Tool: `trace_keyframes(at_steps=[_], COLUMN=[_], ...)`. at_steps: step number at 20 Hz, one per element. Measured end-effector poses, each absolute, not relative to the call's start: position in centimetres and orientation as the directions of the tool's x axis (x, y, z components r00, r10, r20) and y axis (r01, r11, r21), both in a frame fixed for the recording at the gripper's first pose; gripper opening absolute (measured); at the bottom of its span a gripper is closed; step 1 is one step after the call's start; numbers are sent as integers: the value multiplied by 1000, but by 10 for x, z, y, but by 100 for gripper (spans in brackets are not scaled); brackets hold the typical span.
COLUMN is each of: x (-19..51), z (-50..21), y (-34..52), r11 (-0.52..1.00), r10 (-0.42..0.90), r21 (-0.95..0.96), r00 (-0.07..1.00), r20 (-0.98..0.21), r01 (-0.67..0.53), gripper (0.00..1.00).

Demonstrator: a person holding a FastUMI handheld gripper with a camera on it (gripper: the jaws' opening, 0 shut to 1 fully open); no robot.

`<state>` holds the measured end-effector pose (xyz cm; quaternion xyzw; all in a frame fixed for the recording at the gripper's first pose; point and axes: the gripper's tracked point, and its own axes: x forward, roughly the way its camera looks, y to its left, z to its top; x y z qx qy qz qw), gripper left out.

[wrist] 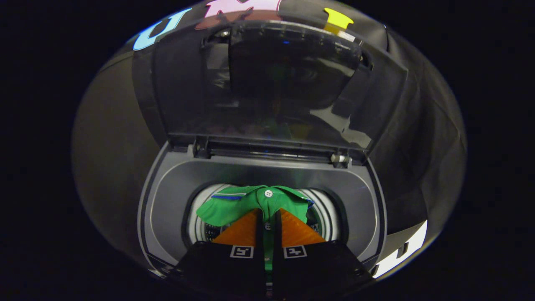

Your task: Put the clothes into the washing machine and then close the washing machine lid.

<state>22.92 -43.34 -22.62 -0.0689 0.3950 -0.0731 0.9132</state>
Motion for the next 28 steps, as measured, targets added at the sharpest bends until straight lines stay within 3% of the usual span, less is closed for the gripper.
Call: trace_keyframes(at_steps=[18, 22, 28], x=[220, 219, 214], z=[-298, -297, -287], y=[-442, -443, -445], r11=[987, 986, 984], r10=[-157, -165, -175], r21=[-158, -151, -159], r00=[489, 483, 493], r20=[-858, -860, -852], r01=[40, 68, 76], gripper=[12, 100, 99])
